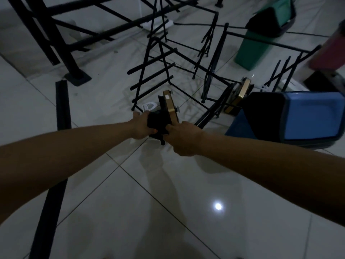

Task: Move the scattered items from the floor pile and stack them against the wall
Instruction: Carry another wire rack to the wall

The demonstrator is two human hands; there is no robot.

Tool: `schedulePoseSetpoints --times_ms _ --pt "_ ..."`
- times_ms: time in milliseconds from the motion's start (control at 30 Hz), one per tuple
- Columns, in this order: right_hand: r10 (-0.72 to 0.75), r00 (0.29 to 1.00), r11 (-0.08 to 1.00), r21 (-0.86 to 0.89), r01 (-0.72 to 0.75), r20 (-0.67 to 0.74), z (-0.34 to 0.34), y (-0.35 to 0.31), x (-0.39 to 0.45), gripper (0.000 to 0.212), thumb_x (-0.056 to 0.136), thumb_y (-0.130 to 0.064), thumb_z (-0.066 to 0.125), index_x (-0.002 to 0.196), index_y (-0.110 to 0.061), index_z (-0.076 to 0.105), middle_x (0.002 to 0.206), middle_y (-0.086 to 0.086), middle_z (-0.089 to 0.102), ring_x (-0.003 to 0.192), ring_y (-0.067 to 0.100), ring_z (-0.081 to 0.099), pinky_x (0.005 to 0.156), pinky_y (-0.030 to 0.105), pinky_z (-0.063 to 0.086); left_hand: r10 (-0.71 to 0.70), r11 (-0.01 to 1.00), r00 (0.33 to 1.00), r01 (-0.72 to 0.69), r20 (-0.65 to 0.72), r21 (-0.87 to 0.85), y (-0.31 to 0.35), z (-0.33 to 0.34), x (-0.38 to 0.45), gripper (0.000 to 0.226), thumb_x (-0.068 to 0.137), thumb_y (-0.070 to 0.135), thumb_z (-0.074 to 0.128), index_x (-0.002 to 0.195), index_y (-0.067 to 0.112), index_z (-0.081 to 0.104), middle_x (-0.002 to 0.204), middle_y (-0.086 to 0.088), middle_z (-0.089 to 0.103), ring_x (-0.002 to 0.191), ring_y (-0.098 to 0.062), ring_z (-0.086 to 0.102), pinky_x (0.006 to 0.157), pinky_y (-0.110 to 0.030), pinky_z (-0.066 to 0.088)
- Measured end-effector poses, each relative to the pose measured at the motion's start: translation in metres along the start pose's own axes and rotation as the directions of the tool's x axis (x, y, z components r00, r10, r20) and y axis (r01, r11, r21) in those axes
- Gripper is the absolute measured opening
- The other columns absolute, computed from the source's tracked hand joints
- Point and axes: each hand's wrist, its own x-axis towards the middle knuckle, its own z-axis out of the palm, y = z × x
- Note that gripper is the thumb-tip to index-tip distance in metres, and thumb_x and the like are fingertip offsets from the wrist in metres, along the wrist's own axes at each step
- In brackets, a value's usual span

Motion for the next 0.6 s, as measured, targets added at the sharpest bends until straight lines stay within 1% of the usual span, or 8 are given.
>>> schedulePoseSetpoints --times_ms 100,167,233,300,367,467,533,600 --pt "0.019 0.999 1.000 0.018 -0.019 0.031 0.000 0.001 0.001 0.043 0.097 -0.028 0.045 0.139 -0.022 0.045 0.135 0.009 0.045 0.119 0.027 0.047 0.090 0.036 0.042 0.023 0.995 0.998 -0.030 -0.062 -0.099 0.008 0.002 0.003 0.079 0.081 0.026 0.075 0.141 0.004 0.029 0.139 -0.026 0.038 0.125 -0.036 0.043 0.102 -0.036 0.042" --pt "0.014 1.000 1.000 -0.022 -0.013 0.021 -0.001 0.002 0.003 0.044 0.095 -0.030 0.051 0.138 -0.022 0.047 0.134 0.008 0.048 0.118 0.026 0.048 0.092 0.035 0.041 0.107 0.987 0.989 -0.118 -0.104 -0.110 0.015 0.001 0.000 0.056 0.087 0.012 0.067 0.134 0.000 0.039 0.131 -0.021 0.048 0.118 -0.033 0.050 0.093 -0.031 0.043" --pt "0.021 1.000 0.999 -0.042 -0.020 0.012 -0.004 0.004 0.004 0.041 0.095 -0.029 0.050 0.136 -0.022 0.049 0.131 0.008 0.049 0.115 0.026 0.050 0.093 0.036 0.041 0.189 0.979 0.971 -0.198 -0.144 -0.057 0.021 0.000 -0.005 0.040 0.088 0.009 0.063 0.122 -0.001 0.045 0.117 -0.020 0.055 0.108 -0.032 0.055 0.084 -0.034 0.045" --pt "0.060 0.998 0.998 -0.027 -0.059 0.011 -0.007 0.006 0.003 0.037 0.097 -0.027 0.046 0.133 -0.020 0.050 0.129 0.009 0.050 0.114 0.026 0.050 0.094 0.039 0.043 0.245 0.967 0.953 -0.254 -0.177 -0.030 0.025 0.000 -0.013 0.024 0.089 0.008 0.061 0.107 0.004 0.044 0.098 -0.018 0.057 0.092 -0.030 0.058 0.069 -0.032 0.044" --pt "0.129 0.992 0.992 -0.003 -0.129 0.004 -0.009 0.007 0.003 0.035 0.096 -0.026 0.045 0.131 -0.019 0.052 0.125 0.009 0.051 0.111 0.026 0.051 0.089 0.039 0.045 0.292 0.952 0.931 -0.304 -0.218 -0.024 0.026 -0.003 -0.019 0.019 0.090 0.006 0.058 0.098 0.010 0.041 0.089 -0.016 0.057 0.081 -0.027 0.056 0.060 -0.029 0.038" --pt "0.229 0.973 0.973 0.027 -0.229 -0.006 -0.008 0.010 0.004 0.033 0.095 -0.025 0.046 0.127 -0.018 0.053 0.122 0.010 0.050 0.107 0.026 0.050 0.079 0.035 0.042 0.373 0.926 0.885 -0.371 -0.279 0.063 0.023 -0.013 -0.032 0.018 0.091 0.006 0.056 0.103 0.007 0.043 0.084 -0.015 0.056 0.075 -0.029 0.056 0.056 -0.030 0.036" --pt "0.306 0.951 0.951 0.050 -0.304 -0.031 -0.008 0.010 0.005 0.036 0.094 -0.025 0.048 0.129 -0.015 0.050 0.126 0.011 0.048 0.109 0.027 0.049 0.078 0.035 0.039 0.439 0.899 0.837 -0.412 -0.327 0.152 0.015 -0.023 -0.039 0.021 0.090 0.005 0.056 0.107 0.003 0.046 0.080 -0.010 0.051 0.077 -0.031 0.055 0.058 -0.031 0.036" --pt "0.394 0.915 0.916 0.116 -0.384 -0.086 -0.011 0.009 0.006 0.041 0.094 -0.027 0.048 0.133 -0.012 0.044 0.129 0.012 0.045 0.111 0.028 0.049 0.081 0.037 0.041 0.540 0.834 0.776 -0.443 -0.325 0.327 0.003 -0.037 -0.046 0.019 0.087 0.001 0.056 0.105 0.003 0.050 0.084 -0.010 0.051 0.090 -0.032 0.051 0.074 -0.034 0.041"
